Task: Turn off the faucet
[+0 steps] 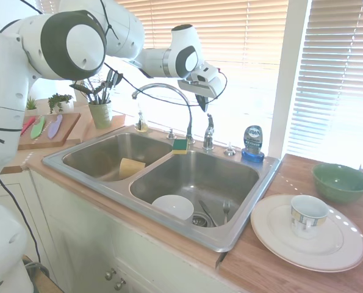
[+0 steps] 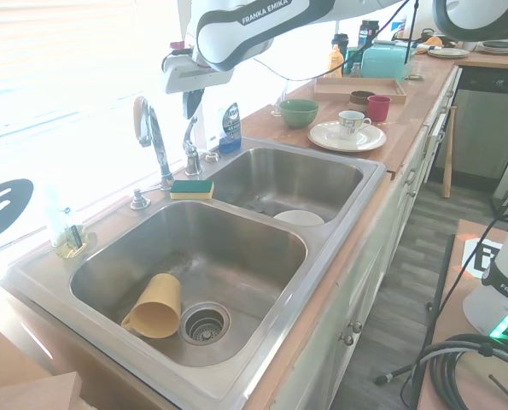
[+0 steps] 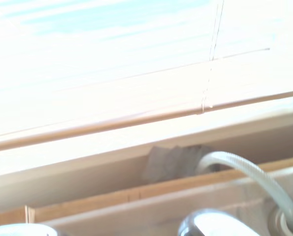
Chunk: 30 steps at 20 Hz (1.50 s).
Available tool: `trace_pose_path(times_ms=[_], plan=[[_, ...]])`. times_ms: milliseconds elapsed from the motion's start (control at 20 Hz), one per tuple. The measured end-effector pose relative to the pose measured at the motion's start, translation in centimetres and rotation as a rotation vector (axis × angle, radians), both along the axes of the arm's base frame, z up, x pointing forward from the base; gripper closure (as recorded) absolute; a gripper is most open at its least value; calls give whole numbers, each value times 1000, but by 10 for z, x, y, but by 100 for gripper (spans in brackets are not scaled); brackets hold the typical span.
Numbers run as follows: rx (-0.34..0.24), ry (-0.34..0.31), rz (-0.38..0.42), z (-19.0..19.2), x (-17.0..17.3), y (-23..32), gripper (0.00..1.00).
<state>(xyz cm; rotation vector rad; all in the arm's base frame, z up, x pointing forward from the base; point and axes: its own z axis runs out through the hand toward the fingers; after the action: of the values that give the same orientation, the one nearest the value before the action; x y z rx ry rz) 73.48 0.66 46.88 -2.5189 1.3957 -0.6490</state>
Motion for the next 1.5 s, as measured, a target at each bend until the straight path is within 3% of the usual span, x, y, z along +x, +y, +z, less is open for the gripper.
trace_pose_path(times_ms=[300,700,1050,1350,1500], plan=[[8,35,-37,-4,19,-5,100],[29,93,-75,-8,15,-22,100],[51,147,-60,-9,9,-23,100],[74,334,-34,-23,-11,-20,100],[76,370,-32,-27,-14,-21,100]])
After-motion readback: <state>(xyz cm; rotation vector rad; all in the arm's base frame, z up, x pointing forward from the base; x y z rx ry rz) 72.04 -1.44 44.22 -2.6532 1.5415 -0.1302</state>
